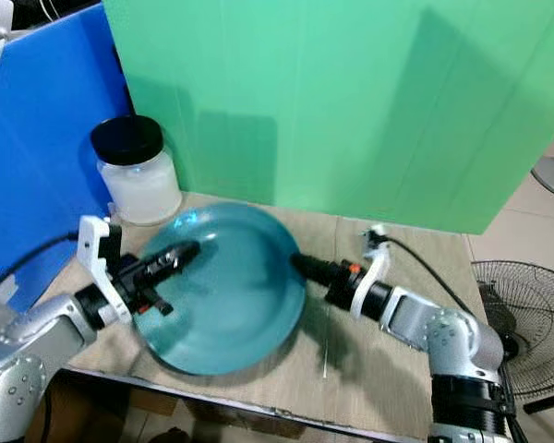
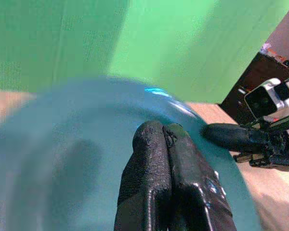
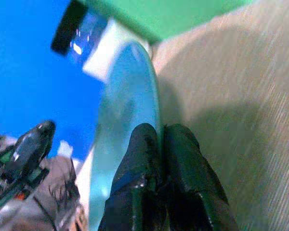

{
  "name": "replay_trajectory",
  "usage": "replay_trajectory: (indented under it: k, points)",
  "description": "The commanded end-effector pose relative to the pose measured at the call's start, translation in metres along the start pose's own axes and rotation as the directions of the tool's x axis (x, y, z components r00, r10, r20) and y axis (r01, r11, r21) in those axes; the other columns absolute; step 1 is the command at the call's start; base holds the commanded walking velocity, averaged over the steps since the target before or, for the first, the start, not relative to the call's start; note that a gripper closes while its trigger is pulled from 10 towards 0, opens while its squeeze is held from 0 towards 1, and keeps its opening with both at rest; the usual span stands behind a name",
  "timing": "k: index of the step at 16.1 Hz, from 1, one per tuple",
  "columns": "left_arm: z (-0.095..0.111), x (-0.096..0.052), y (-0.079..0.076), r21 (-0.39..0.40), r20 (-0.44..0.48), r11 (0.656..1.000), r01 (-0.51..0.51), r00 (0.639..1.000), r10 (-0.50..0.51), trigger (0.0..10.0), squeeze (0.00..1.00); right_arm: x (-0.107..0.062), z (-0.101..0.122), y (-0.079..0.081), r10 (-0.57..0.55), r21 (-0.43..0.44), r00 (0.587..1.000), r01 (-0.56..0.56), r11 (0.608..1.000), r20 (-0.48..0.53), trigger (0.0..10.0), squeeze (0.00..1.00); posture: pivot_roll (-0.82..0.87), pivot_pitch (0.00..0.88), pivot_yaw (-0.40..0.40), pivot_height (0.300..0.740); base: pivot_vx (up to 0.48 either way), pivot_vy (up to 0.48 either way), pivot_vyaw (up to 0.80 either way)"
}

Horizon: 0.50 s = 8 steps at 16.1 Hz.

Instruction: Setting the table

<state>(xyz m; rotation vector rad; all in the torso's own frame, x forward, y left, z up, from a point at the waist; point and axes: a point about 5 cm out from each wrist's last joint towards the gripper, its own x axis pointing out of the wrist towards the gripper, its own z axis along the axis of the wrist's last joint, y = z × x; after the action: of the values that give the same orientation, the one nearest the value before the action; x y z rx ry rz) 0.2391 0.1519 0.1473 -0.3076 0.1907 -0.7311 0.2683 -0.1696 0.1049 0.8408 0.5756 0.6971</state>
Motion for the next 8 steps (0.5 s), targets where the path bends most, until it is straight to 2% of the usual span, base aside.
replay_trajectory:
  k: [1, 4, 6, 8]
  points:
    - [0.009, 0.003, -0.004, 0.028, 0.037, 1.0, 0.011, 0.999, -0.012, 10.0, 0.0, -0.002, 0.008, 0.004, 0.009, 0.004, 0.999, -0.009, 1.0, 0.043, 0.0, 0.0, 0.09, 0.0, -0.027, 0.74, 0.0, 0.0, 0.0]
    - [0.021, 0.002, -0.005, 0.059, 0.089, 0.998, -0.013, 0.996, 0.008, 10.0, 0.0, -0.007, 0.02, 0.006, -0.007, 0.015, 0.992, 0.005, 1.0, 0.125, 0.0, 0.0, 0.09, 0.0, -0.028, 0.74, 0.0, 0.0, 0.0]
    - [0.027, 0.0, -0.007, 0.084, 0.114, 0.996, -0.032, 0.993, 0.022, 10.0, 0.0, -0.014, 0.034, 0.015, 0.004, 0.0, 0.978, -0.004, 1.0, 0.209, 0.0, 0.0, 0.09, 0.0, -0.031, 0.74, 0.0, 0.0, 0.0]
    - [0.025, -0.004, 0.001, 0.125, 0.102, 0.982, -0.141, 0.986, 0.129, 10.0, 0.0, -0.018, 0.041, 0.024, 0.013, -0.046, 0.966, -0.001, 0.999, 0.257, 0.0, 0.0, 0.09, 0.0, -0.029, 0.74, 0.0, 0.0, 0.0]
